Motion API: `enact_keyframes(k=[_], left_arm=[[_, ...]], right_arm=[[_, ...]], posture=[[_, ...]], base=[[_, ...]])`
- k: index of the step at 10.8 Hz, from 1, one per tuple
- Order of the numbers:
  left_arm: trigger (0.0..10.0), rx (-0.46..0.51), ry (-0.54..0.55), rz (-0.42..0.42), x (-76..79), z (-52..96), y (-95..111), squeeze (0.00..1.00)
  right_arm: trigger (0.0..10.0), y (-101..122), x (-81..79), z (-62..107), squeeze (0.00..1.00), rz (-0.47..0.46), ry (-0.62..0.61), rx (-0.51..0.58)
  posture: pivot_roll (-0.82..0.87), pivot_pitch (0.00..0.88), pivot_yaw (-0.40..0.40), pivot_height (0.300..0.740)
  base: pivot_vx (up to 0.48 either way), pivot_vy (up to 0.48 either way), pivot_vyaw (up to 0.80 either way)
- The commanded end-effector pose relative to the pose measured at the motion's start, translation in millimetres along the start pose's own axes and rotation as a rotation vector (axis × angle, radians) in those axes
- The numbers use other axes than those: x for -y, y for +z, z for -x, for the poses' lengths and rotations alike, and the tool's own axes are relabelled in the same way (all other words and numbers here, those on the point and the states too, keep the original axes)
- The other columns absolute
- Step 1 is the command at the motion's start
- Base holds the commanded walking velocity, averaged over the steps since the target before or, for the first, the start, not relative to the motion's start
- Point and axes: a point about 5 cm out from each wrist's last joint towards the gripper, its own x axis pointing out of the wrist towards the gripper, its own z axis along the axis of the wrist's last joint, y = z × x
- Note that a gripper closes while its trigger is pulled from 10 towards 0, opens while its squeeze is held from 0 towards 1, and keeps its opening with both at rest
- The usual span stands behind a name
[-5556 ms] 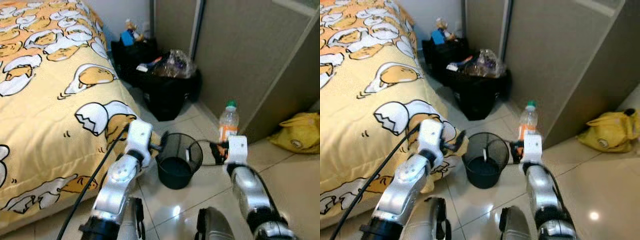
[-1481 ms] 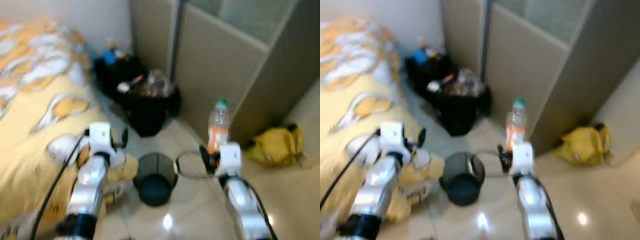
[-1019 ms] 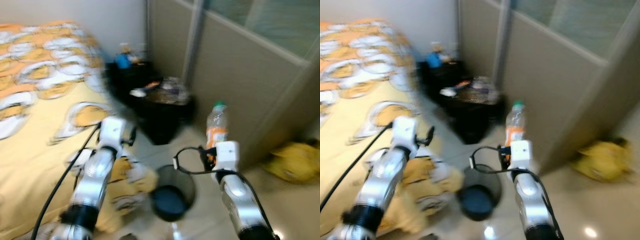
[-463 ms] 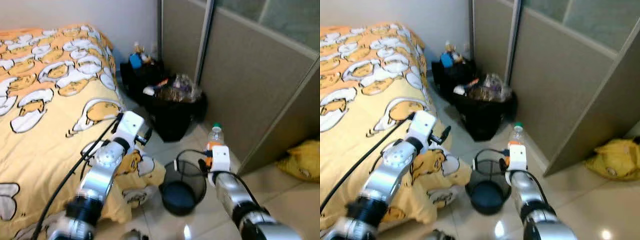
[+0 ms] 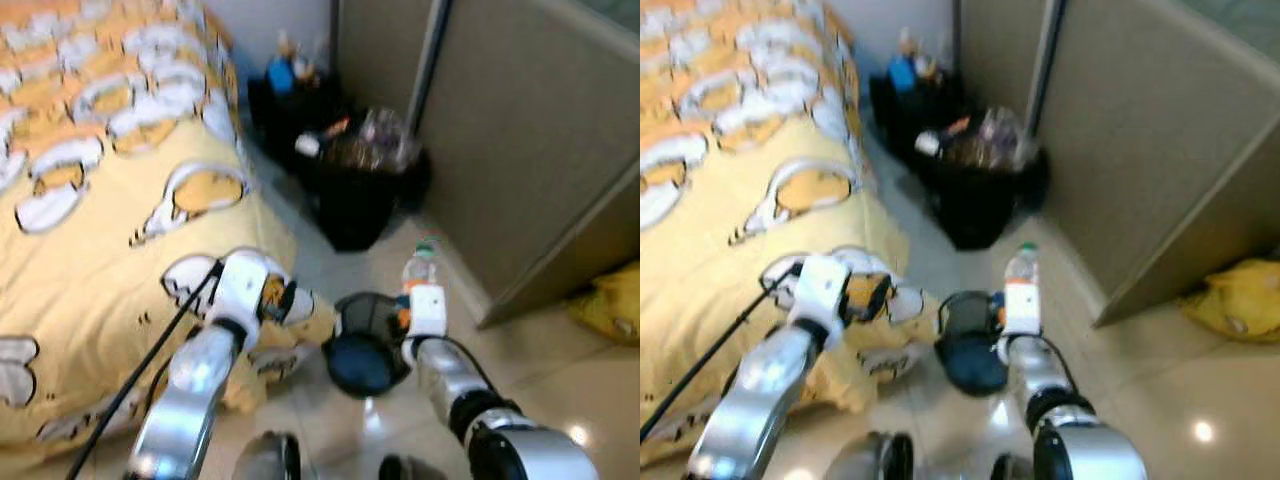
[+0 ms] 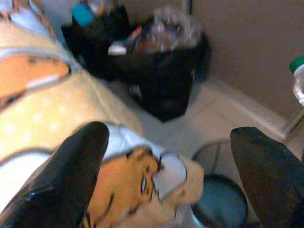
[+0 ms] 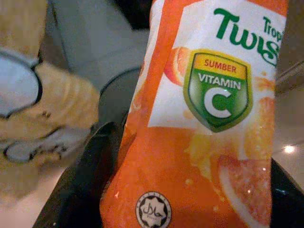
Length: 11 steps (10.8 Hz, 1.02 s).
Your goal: Clean up the room
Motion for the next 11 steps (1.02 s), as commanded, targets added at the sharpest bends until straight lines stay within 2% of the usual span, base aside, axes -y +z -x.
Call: enact_keyframes(k=[1,2,7,10,11], left_arm=[[10.0,0.0,0.008,-0.013,-1.2,5.8,3.3,0.0],[10.0,-0.012,0.014,-0.014,-1.7,8.8,3.2,0.0],[10.0,-0.037,0.021,-0.022,-1.2,12.8,2.8,0.0],[10.0,-0.035,0.019,-0.034,-3.1,3.9,3.9,0.0],[10.0,-0.017,0.021,-0.023,-1.2,-2.5,6.3,0.0]], right_arm=[[10.0,4.8,-4.8,-0.8,0.0,0.02,0.011,0.004],[10.0,5.6,-6.5,-0.9,1.0,0.004,0.007,0.002],[10.0,24.8,-12.9,-2.5,1.0,0.015,0.019,0.077],[10.0,32.7,-10.3,-2.9,1.0,0.027,0.002,0.116],[10.0,42.4,-13.0,-2.5,1.0,0.06,0.019,0.176]], posture=[[0.33,0.259,0.048,0.74],[0.34,0.264,0.048,0.74],[0.33,0.261,0.057,0.74],[0.3,0.24,0.054,0.74],[0.28,0.207,0.041,0.74]], base=[[0.0,0.0,0.0],[0.0,0.0,0.0],[0.0,0.0,0.0],[0.0,0.0,0.0],[0.0,0.0,0.0]])
